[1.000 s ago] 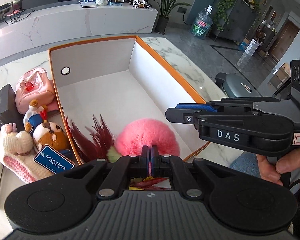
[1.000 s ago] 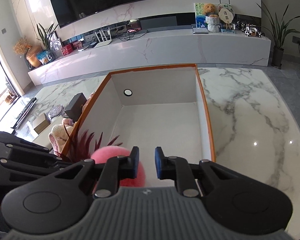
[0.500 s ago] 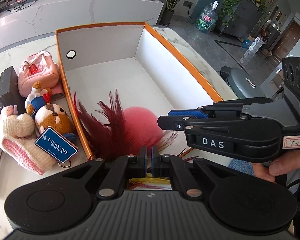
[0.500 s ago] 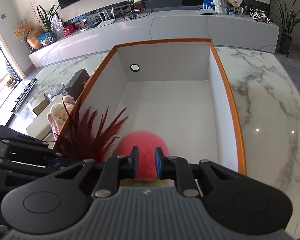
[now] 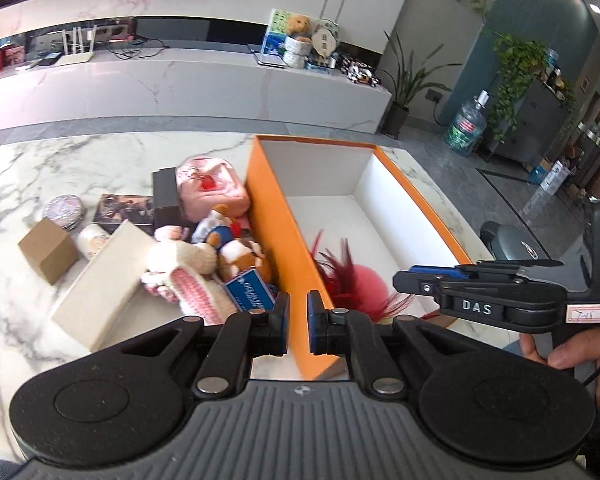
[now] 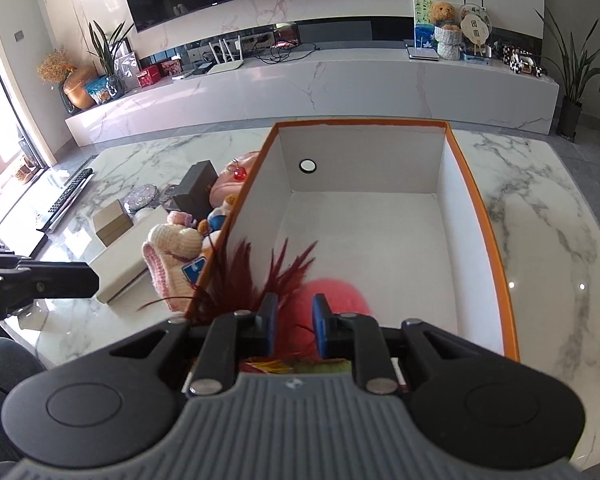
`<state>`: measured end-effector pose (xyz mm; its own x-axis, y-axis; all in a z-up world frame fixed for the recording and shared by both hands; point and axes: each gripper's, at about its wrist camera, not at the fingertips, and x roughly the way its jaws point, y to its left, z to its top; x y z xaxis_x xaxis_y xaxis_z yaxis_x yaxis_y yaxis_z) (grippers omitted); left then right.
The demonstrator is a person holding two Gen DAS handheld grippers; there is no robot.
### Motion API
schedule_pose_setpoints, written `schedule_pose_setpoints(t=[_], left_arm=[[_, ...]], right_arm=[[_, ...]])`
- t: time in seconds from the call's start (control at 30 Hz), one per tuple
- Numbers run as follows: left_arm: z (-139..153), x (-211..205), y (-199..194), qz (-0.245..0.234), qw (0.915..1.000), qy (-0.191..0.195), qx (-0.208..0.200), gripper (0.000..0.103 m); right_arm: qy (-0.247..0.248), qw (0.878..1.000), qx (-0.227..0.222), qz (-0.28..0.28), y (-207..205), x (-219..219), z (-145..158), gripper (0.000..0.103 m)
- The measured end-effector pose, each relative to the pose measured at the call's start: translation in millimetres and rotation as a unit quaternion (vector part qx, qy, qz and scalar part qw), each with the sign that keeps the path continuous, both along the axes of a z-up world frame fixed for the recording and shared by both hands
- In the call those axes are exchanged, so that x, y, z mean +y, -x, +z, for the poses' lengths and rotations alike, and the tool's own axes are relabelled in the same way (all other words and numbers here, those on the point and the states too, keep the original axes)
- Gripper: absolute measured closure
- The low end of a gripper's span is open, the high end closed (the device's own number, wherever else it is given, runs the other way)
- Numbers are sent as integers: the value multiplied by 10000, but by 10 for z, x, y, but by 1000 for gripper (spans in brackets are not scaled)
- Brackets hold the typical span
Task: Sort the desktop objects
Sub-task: 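Move both tools back to the pile of plush toys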
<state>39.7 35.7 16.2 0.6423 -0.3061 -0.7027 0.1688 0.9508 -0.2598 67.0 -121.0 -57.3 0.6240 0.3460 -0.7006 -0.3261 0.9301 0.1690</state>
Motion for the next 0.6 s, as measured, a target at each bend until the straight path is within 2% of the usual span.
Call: schedule_pose_setpoints(t=[0.17,0.27,0.37,0.6], left_arm=[[54,196,94,378,9993,-28,42,93],[93,275,118,433,9989,-200,35,82],[91,442,103,597,9978,-279,32,73],[-146,896,-94,1009,9945,-8,267,70]], right_arm=[[-61,9998,-173,115,151,269,206,79],[1,9991,-285,318,186,485,327,76],[268,9967,-369,671,117,714,437,74],[711,9896,-154,1245,-195,1070,326,71]])
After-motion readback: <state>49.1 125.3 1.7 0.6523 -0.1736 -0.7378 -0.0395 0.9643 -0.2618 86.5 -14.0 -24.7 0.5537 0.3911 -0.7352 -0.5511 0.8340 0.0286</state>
